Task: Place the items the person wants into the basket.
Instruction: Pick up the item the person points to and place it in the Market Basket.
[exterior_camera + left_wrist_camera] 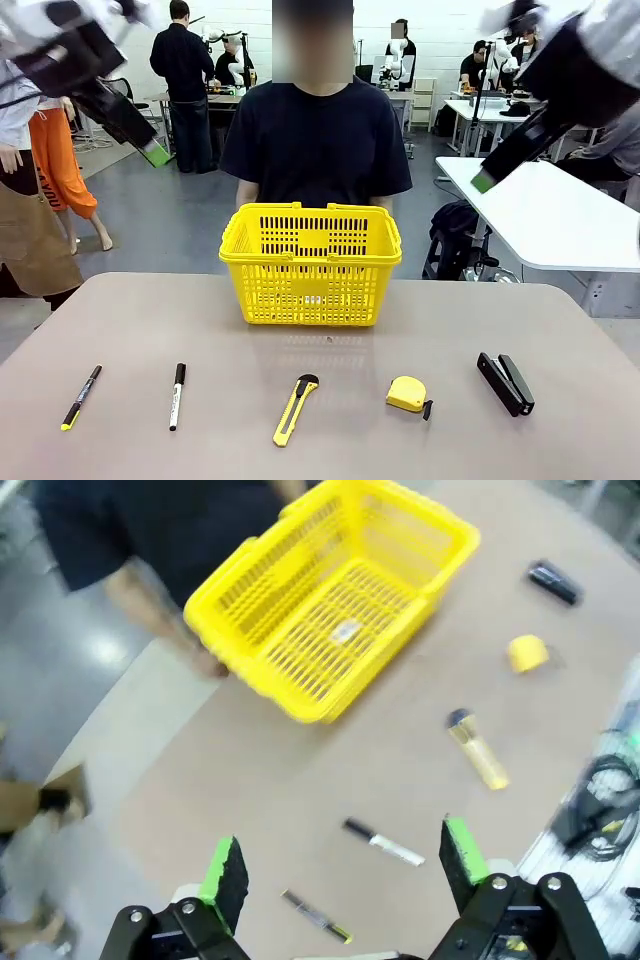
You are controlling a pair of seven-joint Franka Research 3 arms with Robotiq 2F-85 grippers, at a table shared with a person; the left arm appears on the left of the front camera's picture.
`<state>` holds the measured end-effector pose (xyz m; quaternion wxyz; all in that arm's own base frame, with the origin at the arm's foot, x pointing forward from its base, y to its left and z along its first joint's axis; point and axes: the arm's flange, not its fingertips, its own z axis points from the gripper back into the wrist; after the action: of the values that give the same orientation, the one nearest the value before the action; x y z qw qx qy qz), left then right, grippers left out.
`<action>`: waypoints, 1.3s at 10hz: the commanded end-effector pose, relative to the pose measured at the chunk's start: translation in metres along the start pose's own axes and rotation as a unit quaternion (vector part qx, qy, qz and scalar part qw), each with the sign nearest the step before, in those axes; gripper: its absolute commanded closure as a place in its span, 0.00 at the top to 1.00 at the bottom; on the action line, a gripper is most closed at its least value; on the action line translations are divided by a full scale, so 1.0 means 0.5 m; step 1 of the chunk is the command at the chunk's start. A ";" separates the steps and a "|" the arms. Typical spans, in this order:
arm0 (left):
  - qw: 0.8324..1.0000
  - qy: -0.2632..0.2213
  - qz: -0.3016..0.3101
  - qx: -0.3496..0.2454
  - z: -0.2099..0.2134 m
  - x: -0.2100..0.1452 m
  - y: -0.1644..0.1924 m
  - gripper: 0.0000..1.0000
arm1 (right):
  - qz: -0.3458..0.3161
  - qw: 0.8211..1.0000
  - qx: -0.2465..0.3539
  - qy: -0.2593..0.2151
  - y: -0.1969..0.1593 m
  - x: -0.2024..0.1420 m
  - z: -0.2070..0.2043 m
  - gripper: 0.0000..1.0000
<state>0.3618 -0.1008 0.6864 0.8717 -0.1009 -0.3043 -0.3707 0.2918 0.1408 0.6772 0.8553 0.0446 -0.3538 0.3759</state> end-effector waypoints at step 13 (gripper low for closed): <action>0.967 -0.209 0.081 -0.123 0.236 -0.421 0.386 1.00 | -0.215 0.946 0.132 -0.206 -0.355 -0.506 0.148 1.00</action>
<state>0.3365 0.2009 0.6666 0.8052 -0.2980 -0.4141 -0.3023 0.2652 -0.1633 0.6115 0.8023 0.3179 -0.4623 0.2035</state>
